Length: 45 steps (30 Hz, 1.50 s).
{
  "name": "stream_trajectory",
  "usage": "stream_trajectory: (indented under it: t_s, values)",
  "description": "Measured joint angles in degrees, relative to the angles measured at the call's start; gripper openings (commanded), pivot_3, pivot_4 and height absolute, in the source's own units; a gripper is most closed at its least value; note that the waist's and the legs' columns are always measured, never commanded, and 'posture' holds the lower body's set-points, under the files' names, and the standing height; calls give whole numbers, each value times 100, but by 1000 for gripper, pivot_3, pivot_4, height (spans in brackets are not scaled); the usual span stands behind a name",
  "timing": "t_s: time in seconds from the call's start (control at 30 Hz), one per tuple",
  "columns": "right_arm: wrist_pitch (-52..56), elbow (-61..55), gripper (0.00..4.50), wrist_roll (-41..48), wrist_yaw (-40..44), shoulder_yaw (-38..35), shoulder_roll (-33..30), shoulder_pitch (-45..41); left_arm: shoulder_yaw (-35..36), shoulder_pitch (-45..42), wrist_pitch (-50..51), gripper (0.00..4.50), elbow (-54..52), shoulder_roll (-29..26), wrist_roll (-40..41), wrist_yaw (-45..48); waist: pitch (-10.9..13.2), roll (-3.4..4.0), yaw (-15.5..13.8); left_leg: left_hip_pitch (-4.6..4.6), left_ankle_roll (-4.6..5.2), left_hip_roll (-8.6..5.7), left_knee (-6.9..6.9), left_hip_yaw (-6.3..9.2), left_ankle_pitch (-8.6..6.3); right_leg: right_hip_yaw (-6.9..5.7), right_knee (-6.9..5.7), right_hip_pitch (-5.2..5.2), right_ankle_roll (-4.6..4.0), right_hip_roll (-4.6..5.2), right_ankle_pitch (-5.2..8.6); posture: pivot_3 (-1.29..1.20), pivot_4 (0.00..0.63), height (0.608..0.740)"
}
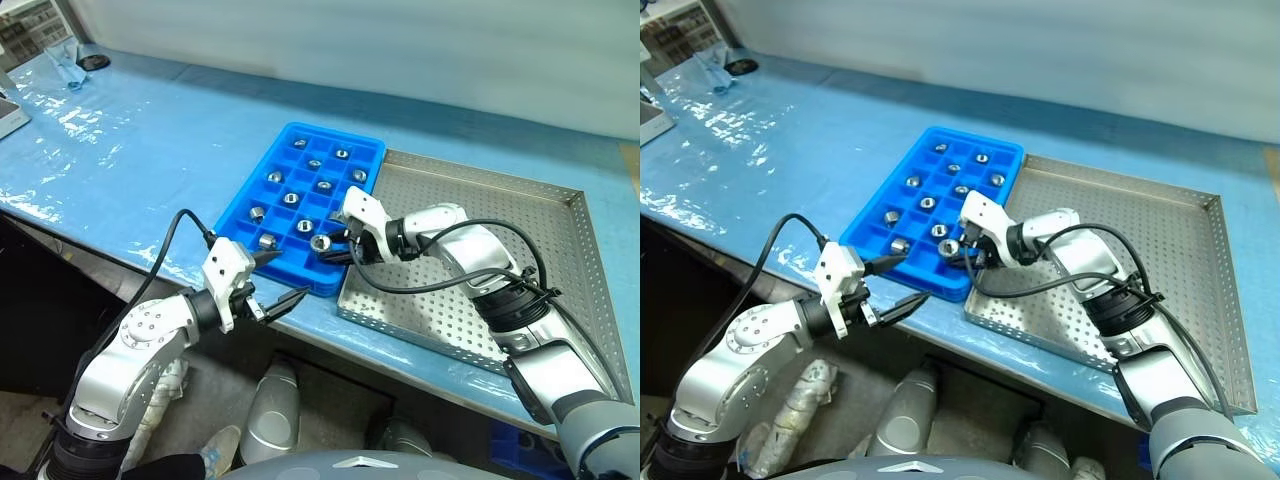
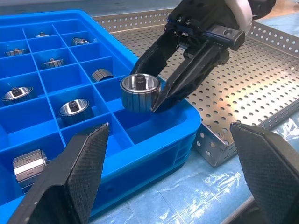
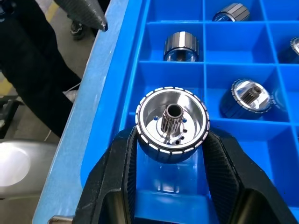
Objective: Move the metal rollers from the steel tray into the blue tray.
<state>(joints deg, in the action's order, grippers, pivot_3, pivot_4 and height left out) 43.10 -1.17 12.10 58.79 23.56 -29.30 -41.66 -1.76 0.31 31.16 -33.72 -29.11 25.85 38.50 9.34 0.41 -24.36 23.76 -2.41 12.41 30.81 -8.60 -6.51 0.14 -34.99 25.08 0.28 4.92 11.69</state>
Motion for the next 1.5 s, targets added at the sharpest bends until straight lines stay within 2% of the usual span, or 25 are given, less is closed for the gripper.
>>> stream_trajectory:
  t_s: [0.23, 0.5, 0.63, 0.77, 0.9, 1.03, 1.33, 1.4, 1.5]
  values:
    - [25, -12, 1589, -158, 10, 143, -6, 1, 4, 22, -91, 4388, 36, -20, 15, 51, 0, 0, -4, -5, 0, 0, 3, 0, 0, 1, -6, -4, -2, 1, -1, 560, 150, 740]
    - [-218, -6, 4344, -476, -175, 154, -39, -6, -18, -13, -183, 4388, 274, 12, 0, 19, -1, 1, -2, -31, 0, -4, 3, 0, 0, 7, -15, -24, -1, 3, -1, 513, 150, 740]
    - [-173, 31, 4344, -444, -415, -114, 4, 73, -97, -374, -179, 4388, 589, 118, -65, -75, -1, 0, 2, -33, -1, -4, 5, -1, 0, 9, -24, -25, -2, 3, -1, 439, 150, 740]
    - [-162, 3, 4344, -181, -1081, -1134, 275, 379, -323, -1035, -213, 4388, 1051, 436, -151, -78, -1, 0, 36, -30, -1, -5, 30, -3, 1, 13, -44, -23, -2, 5, -1, 335, 150, 740]
    - [-156, -289, 4344, 25, -1915, -2118, 592, 948, -536, -1677, -504, 4388, 1701, 786, -374, -71, -2, -1, 209, -31, -1, -7, 38, -5, 1, 13, -49, -26, -2, 8, -2, 211, 150, 740]
    - [-274, -723, 4344, 30, -2800, -2860, 804, 1769, -724, -2342, -834, 4388, 2512, 1163, -500, 112, -3, -1, 570, -14, -9, -12, 44, -9, 7, 12, -49, -13, 1, 12, -4, 96, 150, 740]
    - [-151, -2370, 4430, 443, -3505, -3906, 962, 3330, -823, -3469, -1796, 4444, 4485, 1920, -825, 482, -5, -1, 1684, 4, -23, -15, 38, -12, 16, 2, -24, -1, 3, 10, -5, -97, 150, 740]
    - [-157, -2564, 4430, 498, -3572, -4015, 964, 3520, -828, -3510, -2009, 4444, 4767, 1973, -857, 597, -4, -1, 1866, 2, -18, -16, 36, -14, 14, -1, -19, -2, 4, 10, -5, -114, 150, 740]
    - [-277, -2769, 4430, 540, -3640, -4033, 976, 3845, -861, -3629, -2517, 4444, 5368, 2027, -1058, 767, -5, -1, 1969, -2, -1, -15, 33, -15, 4, -2, -9, -9, 5, 11, -5, -120, 150, 740]
